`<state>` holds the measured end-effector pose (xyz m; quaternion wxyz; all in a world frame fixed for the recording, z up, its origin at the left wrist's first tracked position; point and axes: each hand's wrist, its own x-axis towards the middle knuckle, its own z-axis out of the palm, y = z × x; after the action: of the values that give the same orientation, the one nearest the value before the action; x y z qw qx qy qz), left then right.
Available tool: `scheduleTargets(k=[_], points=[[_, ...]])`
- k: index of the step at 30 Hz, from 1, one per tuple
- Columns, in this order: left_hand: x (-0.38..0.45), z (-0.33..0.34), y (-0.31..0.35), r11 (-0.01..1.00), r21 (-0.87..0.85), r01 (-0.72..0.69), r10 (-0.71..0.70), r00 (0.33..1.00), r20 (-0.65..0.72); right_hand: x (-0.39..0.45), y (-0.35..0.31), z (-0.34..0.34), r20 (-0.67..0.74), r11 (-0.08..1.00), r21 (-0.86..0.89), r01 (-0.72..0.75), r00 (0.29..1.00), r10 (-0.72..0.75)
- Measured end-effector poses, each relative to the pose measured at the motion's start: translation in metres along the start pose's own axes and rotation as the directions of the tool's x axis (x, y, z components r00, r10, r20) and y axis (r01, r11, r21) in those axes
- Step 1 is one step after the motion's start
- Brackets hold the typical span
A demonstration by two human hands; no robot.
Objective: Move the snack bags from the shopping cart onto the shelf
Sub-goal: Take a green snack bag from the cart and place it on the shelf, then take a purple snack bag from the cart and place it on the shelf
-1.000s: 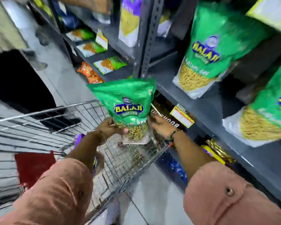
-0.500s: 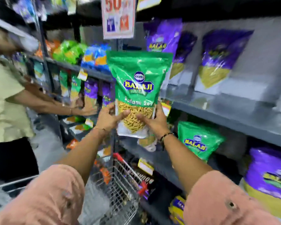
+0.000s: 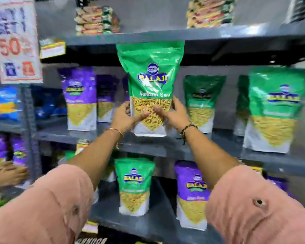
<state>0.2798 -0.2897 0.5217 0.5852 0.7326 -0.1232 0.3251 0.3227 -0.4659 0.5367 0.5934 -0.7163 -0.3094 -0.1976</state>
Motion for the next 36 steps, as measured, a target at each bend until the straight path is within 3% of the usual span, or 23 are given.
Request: scheduleTargets(k=[7, 12, 21, 25, 27, 29, 32, 36], points=[[0.017, 0.135, -0.018, 0.992, -0.124, 0.013, 0.011, 0.982, 0.189, -0.012, 0.042, -0.124, -0.092, 0.98, -0.15, -0.131, 0.989, 0.118], [0.013, 0.195, -0.041, 0.987, -0.139, 0.081, -0.043, 0.965, 0.259, -0.031, 0.074, -0.167, -0.189, 0.949, -0.188, -0.255, 0.957, 0.219], [0.014, 0.212, -0.051, 0.983, -0.159, 0.091, -0.044, 0.96, 0.278, -0.036, 0.088, -0.179, -0.276, 0.917, -0.251, -0.308, 0.931, 0.237], [0.011, 0.207, -0.043, 0.996, -0.059, 0.065, -0.041, 0.941, 0.335, -0.041, 0.079, -0.171, -0.271, 0.93, -0.205, -0.305, 0.931, 0.246], [0.01, 0.201, -0.038, 1.0, 0.014, 0.02, -0.023, 0.934, 0.357, -0.043, 0.07, -0.162, -0.404, 0.923, -0.308, -0.231, 0.91, 0.093], [0.009, 0.186, -0.035, 0.995, 0.08, -0.059, 0.036, 0.965, 0.26, -0.043, 0.055, -0.147, -0.523, 0.822, -0.543, -0.172, 0.835, -0.171], [0.01, 0.143, -0.036, 0.958, 0.21, -0.194, 0.18, 0.98, 0.084, -0.034, 0.029, -0.108, -0.361, 0.609, -0.793, 0.006, 0.8, -0.479], [0.011, 0.064, -0.047, 0.927, 0.308, -0.214, 0.251, 0.964, -0.087, -0.024, 0.011, -0.032, -0.089, 0.525, -0.806, 0.273, 0.821, -0.564]])
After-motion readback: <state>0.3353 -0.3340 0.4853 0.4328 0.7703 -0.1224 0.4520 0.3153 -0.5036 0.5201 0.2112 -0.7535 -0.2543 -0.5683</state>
